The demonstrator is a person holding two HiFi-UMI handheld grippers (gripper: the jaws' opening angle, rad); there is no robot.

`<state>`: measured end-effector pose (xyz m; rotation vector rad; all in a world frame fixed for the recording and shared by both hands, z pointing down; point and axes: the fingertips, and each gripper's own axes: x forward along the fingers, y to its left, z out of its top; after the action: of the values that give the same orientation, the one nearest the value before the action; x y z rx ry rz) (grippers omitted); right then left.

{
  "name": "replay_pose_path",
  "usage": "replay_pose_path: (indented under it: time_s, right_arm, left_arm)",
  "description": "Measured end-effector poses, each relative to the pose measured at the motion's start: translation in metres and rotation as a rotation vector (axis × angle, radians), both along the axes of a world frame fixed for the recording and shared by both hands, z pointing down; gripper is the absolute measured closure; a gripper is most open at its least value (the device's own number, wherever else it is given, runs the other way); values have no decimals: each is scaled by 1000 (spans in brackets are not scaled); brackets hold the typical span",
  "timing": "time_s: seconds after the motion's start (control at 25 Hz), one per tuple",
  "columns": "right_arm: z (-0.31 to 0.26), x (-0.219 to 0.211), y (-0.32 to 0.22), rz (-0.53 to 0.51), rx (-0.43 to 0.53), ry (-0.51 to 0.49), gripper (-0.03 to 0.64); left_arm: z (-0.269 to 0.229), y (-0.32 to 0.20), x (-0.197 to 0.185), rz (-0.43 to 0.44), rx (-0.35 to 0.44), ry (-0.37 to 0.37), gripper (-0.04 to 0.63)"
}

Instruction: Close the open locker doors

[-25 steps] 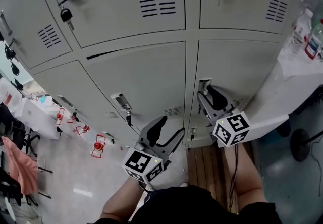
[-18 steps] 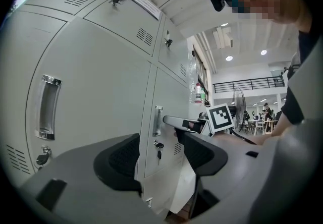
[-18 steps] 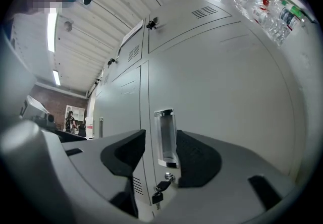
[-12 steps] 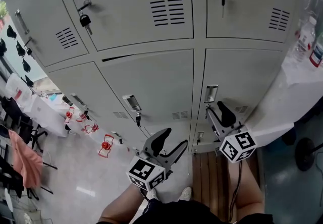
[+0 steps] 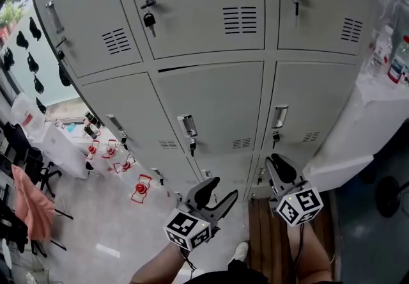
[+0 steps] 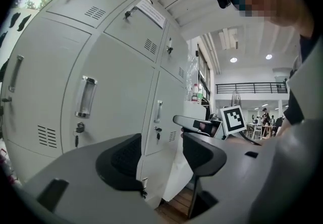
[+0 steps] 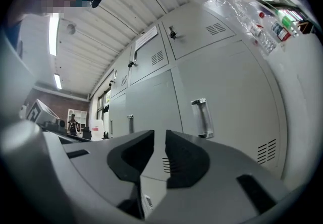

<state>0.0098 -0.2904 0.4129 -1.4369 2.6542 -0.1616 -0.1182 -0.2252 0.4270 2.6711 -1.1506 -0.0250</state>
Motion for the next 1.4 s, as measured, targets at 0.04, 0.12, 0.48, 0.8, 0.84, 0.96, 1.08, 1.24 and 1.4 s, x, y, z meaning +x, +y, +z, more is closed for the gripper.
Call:
replay_pose_path:
  time_s: [0.04, 0.12, 0.48, 0.8, 0.84, 0.96, 1.08, 1.24, 1.4]
  right_arm:
    - [-3, -8, 9, 1, 9, 1, 560]
    - [-10, -29, 31, -4, 19, 0, 611]
    - [-35, -136, 172, -42, 49, 39, 612]
    - [-36, -182, 281, -30, 28, 53, 612]
    - [-37, -183, 291, -29, 26, 57, 612]
    - [-40, -181, 315, -26, 23, 76, 612]
    - [-44, -170, 332, -25, 27, 99, 612]
    - [-45, -146, 352, -33, 27, 110, 612]
    - [-42, -107, 375, -51, 15, 105, 612]
  left_arm:
    - [-3, 8, -10, -4, 9, 5, 325]
    - [-8, 30, -33, -12, 23, 15, 351]
    - [-30, 157, -163, -119, 75, 34, 580]
    - [-21, 253, -214, -122, 55, 23, 581]
    - [-22, 260, -216, -123, 57, 28, 581]
    - [-26, 277, -218, -133, 61, 42, 581]
    - [-30, 291, -210, -141, 61, 48, 581]
    - [-34, 312, -185, -154, 62, 37, 581]
    - [-34, 333, -143, -174, 47, 34, 580]
